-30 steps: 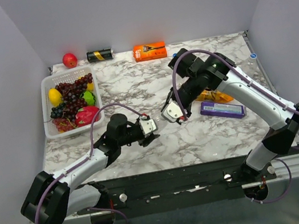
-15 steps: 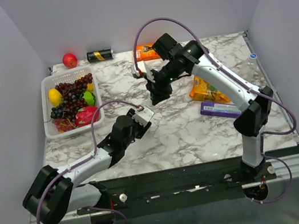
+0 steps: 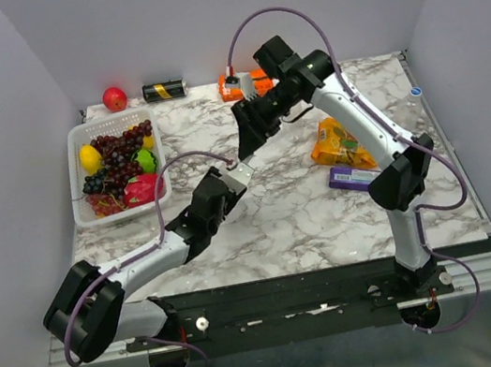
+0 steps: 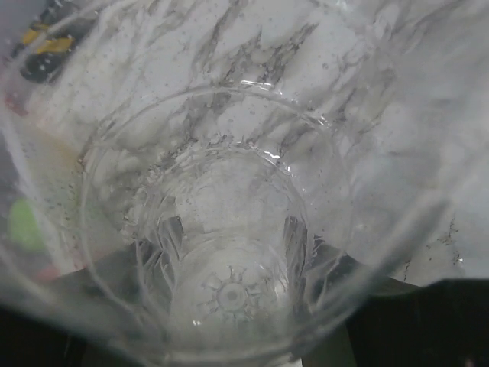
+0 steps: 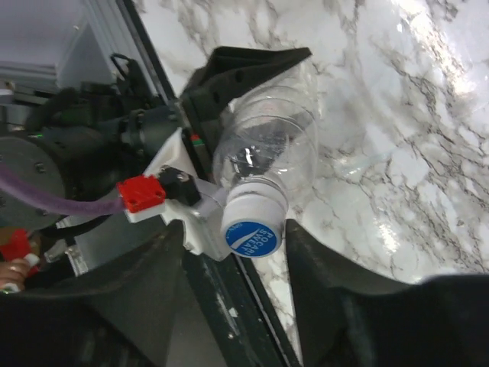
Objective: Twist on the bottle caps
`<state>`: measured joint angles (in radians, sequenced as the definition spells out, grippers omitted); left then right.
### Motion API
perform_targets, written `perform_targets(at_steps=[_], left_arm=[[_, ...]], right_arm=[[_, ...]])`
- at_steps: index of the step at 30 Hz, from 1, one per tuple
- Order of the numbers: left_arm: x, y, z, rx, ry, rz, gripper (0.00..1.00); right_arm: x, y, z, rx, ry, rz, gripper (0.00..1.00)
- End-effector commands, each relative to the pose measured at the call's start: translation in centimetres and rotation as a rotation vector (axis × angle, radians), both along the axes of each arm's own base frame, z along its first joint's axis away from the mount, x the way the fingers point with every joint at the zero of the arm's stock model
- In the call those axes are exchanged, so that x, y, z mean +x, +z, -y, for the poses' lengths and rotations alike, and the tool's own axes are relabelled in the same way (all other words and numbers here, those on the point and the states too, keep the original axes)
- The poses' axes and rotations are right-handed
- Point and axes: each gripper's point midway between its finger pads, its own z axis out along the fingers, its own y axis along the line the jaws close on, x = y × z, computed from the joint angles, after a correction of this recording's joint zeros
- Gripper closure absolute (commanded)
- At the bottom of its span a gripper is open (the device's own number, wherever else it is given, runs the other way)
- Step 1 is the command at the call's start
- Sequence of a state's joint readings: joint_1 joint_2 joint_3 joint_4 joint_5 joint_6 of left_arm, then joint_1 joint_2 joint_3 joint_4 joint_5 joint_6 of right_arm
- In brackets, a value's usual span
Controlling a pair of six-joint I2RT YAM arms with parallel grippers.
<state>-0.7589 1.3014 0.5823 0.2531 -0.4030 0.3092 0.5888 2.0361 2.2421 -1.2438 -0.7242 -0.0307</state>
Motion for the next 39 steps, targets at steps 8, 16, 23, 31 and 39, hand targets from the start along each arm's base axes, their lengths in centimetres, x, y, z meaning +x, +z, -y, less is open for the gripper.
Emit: perform_targets(at_steps=[8, 16, 23, 31, 39], left_arm=[[-9.4, 0.8, 6.7, -0.157, -0.674, -0.266, 1.00], [-11.1, 0.8, 5.7, -0.034, -0.864, -0.331, 1.00], [-10.8, 1.6, 5.8, 0.043, -0.946, -0.304, 1.00], [-9.9, 2.7, 6.4, 0.013, -0.935, -0.282, 1.00], [-9.6, 3.4, 6.8, 0.001, -0.938, -0.252, 1.00]], right_arm=[[-5.9, 9.4, 6.5, 0.265, 0.420, 0.611, 0.26], [-9.7, 6.2, 8.5, 0.159, 0.916, 1.335, 0.24], [-10.7, 5.5, 5.4, 0.205, 1.048, 1.381, 0.28], [-12.6, 3.2, 5.4, 0.266, 1.274, 1.320, 0.31], [-12.0, 2.5, 4.6, 0.266, 1.305, 1.325, 0.39]])
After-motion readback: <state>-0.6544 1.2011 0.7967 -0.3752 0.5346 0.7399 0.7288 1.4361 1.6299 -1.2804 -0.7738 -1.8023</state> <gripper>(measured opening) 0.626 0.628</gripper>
